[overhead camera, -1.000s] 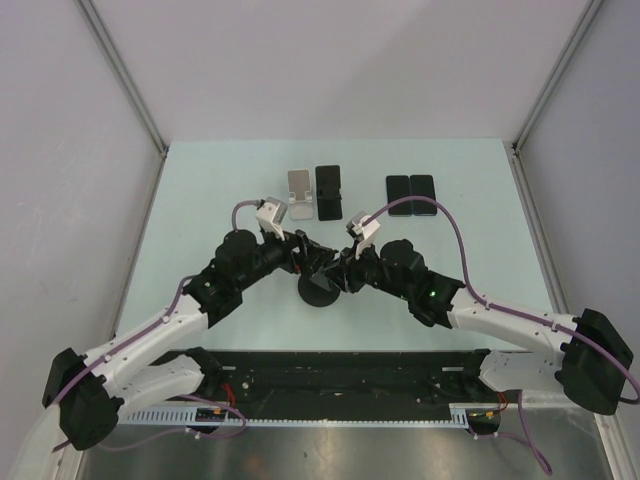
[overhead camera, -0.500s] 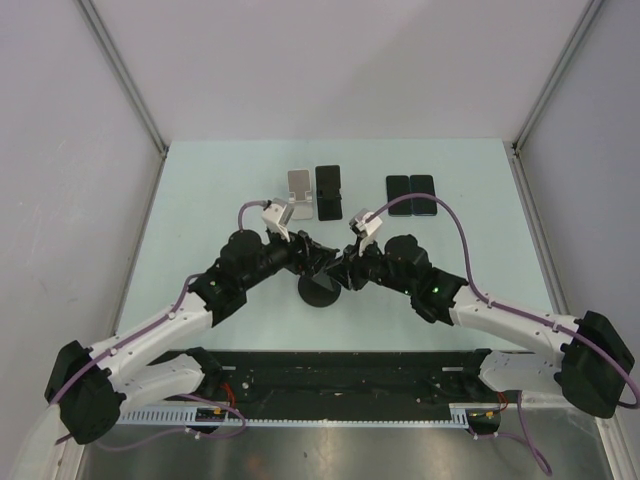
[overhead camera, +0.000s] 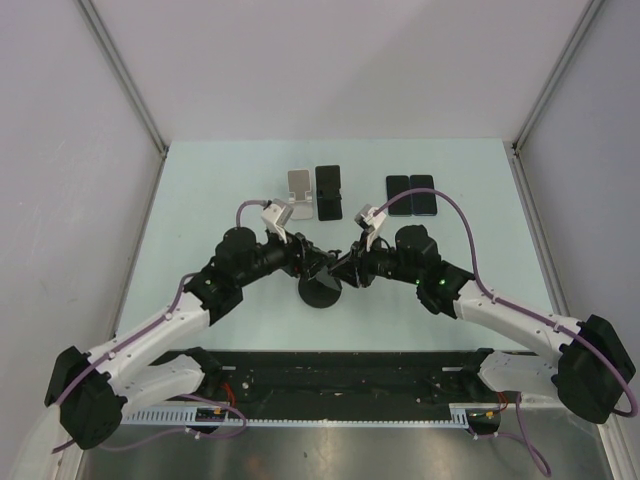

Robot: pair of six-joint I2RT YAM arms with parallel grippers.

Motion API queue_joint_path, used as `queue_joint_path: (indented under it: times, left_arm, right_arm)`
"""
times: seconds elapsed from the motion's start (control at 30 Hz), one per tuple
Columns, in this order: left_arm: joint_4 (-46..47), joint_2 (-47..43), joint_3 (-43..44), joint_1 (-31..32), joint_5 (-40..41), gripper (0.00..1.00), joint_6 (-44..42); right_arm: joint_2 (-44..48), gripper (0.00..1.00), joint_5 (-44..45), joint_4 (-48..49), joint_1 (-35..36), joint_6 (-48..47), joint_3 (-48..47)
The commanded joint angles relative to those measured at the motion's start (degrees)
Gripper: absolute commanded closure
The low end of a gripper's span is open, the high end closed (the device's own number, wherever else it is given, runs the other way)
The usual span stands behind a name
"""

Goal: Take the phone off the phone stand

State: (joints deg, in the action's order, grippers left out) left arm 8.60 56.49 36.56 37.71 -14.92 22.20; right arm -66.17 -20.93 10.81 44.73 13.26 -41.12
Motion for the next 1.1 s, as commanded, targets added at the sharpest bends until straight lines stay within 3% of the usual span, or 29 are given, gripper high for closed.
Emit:
queue_joint_path:
  times: [0.0, 0.4, 0.47, 0.5, 0.7, 0.83, 1.07]
  left_arm:
    - [-5.26, -2.17, 0.71, -3.08, 2.26, 1.0, -5.49]
    - [-4.56, -3.4, 1.24, -1.07, 3.05, 1.0, -0.84]
    - [-4.3, -3.84, 1.15, -0.8, 4.45, 0.83, 1.0]
    - [-4.03, -4.1, 1.15, -0.37, 4.89, 0.63, 1.53]
    - [-3.5, -6.04, -0.6, 1.22, 9.02, 0.17, 4.78]
    - [-2.36, -7.18, -3.5, 1.48, 10.17, 0.02, 6.98]
    - [0.09, -5.6, -4.39, 3.07, 9.2, 0.0, 8.22]
  right_arm:
    - [1.31, 1.0, 1.94, -5.01, -2.63, 1.86, 0.17]
    - [0.43, 1.0, 9.84, -2.37, 2.9, 2.13, 0.17]
    - [0.52, 1.0, 11.78, -1.76, 4.04, 2.12, 0.17]
    - [0.43, 1.0, 13.79, -1.49, 4.92, 2.12, 0.17]
    - [-0.1, 1.0, 17.14, 0.62, 7.03, 2.39, 0.17]
    - [-0.71, 1.0, 17.85, 1.85, 7.91, 2.74, 0.17]
    - [-2.12, 1.0, 17.77, 2.81, 8.88, 2.83, 0.17]
